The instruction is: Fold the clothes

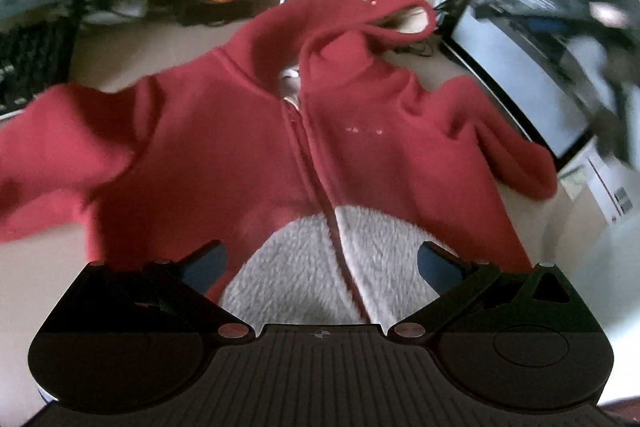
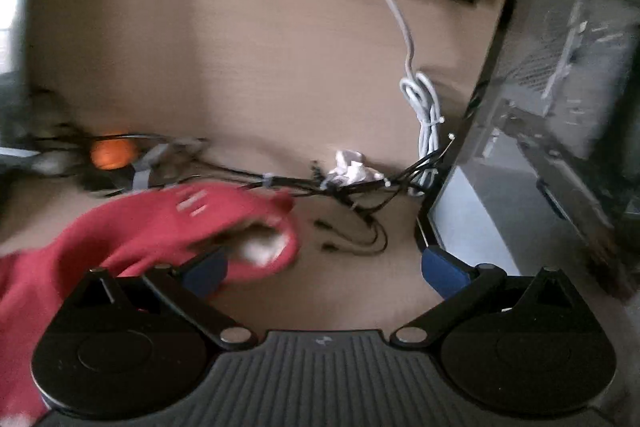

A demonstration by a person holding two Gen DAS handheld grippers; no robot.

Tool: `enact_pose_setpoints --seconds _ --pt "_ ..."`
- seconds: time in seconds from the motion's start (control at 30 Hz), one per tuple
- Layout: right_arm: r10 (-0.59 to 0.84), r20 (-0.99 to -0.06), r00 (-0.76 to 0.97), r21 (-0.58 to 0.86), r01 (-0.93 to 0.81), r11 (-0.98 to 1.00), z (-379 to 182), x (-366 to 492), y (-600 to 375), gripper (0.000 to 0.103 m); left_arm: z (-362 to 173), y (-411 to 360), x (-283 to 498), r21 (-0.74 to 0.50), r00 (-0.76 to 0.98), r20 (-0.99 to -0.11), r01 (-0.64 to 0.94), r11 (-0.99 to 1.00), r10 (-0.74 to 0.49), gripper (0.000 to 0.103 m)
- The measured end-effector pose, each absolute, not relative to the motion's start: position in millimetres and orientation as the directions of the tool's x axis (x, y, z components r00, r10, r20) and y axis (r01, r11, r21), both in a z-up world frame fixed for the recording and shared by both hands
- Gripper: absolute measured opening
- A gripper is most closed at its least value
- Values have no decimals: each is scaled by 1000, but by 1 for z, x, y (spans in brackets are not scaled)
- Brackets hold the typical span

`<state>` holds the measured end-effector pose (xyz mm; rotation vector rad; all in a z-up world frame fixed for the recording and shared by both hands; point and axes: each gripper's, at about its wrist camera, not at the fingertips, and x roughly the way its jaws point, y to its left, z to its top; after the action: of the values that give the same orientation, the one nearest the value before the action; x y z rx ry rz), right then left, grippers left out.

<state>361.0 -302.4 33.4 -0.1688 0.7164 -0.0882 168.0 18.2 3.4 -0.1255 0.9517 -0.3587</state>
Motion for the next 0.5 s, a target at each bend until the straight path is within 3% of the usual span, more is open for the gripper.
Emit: enact_pose_setpoints --seconds 0.13,0.17,0.2,0.23,0.3,0.37,0.43,0.47,0.5 --pt "-236 -736 634 -279 33 960 -11 436 -303 102 -6 19 184 -303 510 -789 164 939 -344 103" --pt "-260 -723 639 -296 53 954 -15 445 -302 99 -9 21 186 -321 502 -791 146 936 -350 103" --pt "-262 -693 672 -292 71 954 -11 449 -299 85 -11 22 188 -340 495 -792 128 932 -357 103" --pt "-219 -622 752 -245 79 966 10 443 -295 80 -13 24 189 -353 490 -793 115 928 -363 103" --pt "-112 -434 894 -157 48 986 53 423 -280 83 -16 25 191 -367 486 -795 93 925 -364 103" --pt "-41 -218 975 -199 -3 980 79 403 -256 100 -17 23 193 -365 490 -796 78 928 -355 103" --pt "46 7 999 -250 -43 967 106 383 -232 103 -17 21 194 -371 493 -794 71 926 -355 103" --pt "82 87 993 -285 -54 957 115 378 -220 103 -17 20 195 -374 496 -791 70 925 -358 103" --pt "90 90 992 -323 -56 945 114 383 -210 103 -17 18 195 -378 498 -789 70 923 -360 103"
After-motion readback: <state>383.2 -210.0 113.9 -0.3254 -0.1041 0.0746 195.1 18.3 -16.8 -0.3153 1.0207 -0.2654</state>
